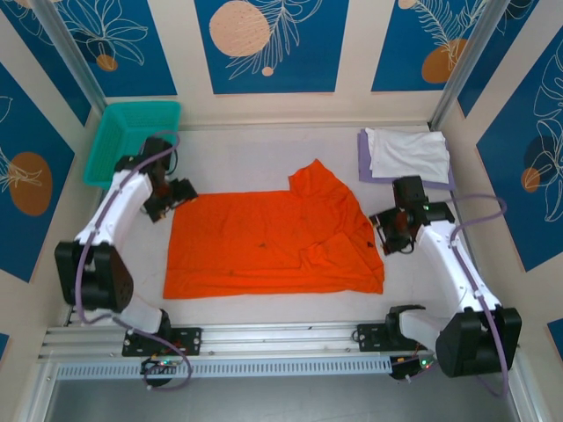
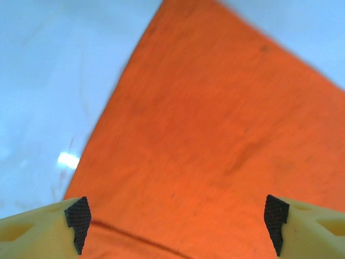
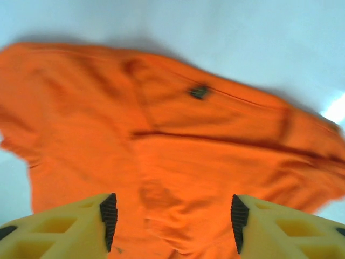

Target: Fold and stack the t-shirts

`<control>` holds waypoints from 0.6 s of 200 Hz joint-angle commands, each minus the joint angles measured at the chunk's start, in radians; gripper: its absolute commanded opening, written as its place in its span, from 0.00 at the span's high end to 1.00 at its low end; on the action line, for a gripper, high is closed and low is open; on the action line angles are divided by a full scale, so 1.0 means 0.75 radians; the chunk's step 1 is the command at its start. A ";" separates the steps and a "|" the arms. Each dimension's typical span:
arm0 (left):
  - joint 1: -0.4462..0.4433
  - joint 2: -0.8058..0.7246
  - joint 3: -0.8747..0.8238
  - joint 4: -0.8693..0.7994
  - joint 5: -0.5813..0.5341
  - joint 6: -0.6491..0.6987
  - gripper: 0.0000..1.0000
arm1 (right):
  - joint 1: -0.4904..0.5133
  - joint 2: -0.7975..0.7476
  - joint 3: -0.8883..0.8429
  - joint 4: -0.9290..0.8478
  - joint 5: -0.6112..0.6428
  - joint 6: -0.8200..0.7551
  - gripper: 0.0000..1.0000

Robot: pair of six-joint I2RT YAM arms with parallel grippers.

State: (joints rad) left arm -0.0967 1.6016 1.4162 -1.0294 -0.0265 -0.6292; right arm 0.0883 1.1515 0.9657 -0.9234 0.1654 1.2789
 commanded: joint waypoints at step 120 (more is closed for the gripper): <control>-0.037 0.930 0.834 0.016 -0.173 -0.137 0.23 | 0.146 1.587 1.665 0.233 -0.110 -1.092 0.27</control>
State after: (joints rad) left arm -0.1165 2.2478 2.0079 -1.0218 -0.1551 -0.7090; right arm 0.2028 2.2040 1.9831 -0.6983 0.1299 0.6071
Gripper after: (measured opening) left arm 0.736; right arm 0.745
